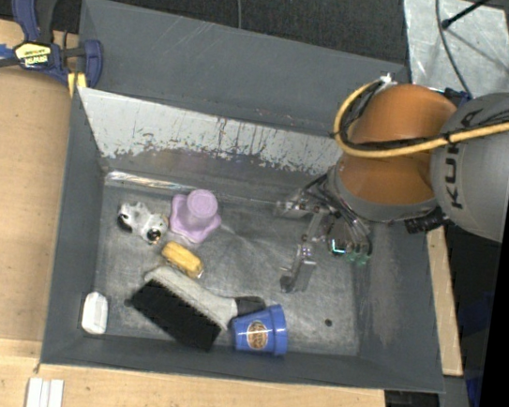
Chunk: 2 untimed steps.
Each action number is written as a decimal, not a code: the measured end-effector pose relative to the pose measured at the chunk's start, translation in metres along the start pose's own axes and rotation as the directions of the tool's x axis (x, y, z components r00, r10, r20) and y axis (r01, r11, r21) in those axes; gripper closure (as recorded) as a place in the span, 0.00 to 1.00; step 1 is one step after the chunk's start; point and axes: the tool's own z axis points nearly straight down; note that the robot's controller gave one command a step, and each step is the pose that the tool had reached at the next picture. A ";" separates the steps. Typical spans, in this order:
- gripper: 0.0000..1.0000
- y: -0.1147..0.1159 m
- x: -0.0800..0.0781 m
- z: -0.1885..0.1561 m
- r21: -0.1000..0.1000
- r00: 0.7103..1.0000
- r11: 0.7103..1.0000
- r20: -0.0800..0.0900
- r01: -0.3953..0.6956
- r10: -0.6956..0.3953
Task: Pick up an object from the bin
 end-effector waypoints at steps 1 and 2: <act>0.00 0.000 -0.002 -0.004 0.000 1.000 1.000 0.008 0.000 0.000; 0.00 -0.006 0.012 0.003 0.000 0.997 0.997 0.014 0.080 -0.080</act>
Offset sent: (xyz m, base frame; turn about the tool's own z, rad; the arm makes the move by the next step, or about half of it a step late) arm -0.0665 -0.0414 -0.0359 -0.3181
